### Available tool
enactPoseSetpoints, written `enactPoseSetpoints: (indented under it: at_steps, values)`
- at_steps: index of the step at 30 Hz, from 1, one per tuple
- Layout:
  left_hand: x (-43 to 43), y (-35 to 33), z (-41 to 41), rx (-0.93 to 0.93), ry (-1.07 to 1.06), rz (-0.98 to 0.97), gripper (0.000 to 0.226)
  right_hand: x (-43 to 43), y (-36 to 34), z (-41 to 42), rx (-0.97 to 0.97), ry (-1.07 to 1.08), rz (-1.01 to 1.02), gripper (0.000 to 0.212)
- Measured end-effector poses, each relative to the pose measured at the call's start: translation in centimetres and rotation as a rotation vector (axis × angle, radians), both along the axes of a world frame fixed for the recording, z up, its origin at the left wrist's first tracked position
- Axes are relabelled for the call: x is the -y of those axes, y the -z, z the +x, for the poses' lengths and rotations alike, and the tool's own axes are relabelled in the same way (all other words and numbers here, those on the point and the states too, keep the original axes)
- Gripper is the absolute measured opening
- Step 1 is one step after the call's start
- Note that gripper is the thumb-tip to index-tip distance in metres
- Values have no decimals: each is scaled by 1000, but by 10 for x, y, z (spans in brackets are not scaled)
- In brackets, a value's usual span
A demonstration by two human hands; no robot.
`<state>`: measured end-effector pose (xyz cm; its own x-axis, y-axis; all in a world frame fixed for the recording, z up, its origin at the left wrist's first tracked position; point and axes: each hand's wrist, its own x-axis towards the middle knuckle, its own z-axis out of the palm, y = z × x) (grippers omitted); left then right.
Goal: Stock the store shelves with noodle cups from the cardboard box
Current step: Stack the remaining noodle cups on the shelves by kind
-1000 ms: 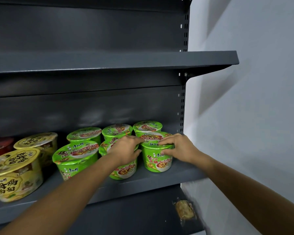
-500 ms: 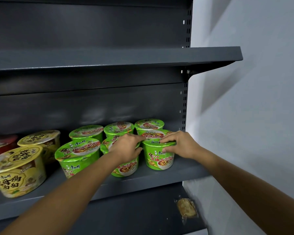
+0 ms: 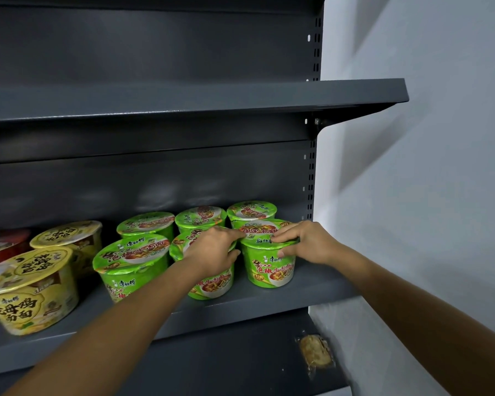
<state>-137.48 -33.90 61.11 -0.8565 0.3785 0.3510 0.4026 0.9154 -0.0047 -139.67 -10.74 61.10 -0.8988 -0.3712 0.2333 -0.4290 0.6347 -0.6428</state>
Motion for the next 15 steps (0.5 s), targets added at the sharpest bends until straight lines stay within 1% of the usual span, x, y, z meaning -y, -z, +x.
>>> enactPoseSetpoints:
  at_steps: [9, 15]
  values:
    - [0, -1, 2, 0, 2, 3, 48, -4, 0, -5, 47, -19, -40, 38]
    - [0, 0, 1, 5, -3, 1, 48, -5, 4, -4, 11, -13, -36, 38]
